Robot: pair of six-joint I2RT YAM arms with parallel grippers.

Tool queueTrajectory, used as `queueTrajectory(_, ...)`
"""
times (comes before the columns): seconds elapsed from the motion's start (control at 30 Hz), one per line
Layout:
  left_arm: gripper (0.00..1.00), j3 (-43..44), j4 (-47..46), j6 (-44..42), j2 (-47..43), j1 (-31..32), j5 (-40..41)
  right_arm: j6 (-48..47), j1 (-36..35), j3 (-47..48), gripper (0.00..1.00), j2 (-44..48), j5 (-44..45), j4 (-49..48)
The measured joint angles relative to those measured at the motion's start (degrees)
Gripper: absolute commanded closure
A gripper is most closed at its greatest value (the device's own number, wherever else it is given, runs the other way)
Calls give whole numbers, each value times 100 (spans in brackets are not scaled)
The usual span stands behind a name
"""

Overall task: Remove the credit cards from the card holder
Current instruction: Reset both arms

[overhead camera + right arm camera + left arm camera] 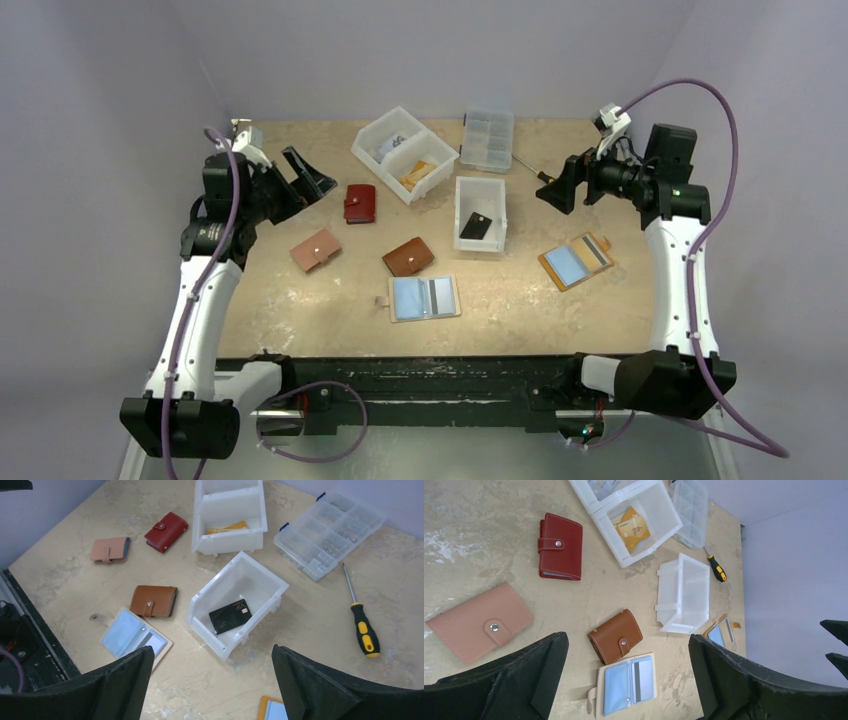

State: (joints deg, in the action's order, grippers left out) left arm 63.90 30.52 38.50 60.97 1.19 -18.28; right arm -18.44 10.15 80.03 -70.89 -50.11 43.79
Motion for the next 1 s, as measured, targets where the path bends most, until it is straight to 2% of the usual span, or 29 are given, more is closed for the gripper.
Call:
queueTrajectory(0.33,1,507,601,-197,-560,0,118,918,4,466,1,-260,7,-15)
queueTrajectory(1.0,1,170,431,-219,-949,0,-575,1401,81,658,1,-575,-509,-210)
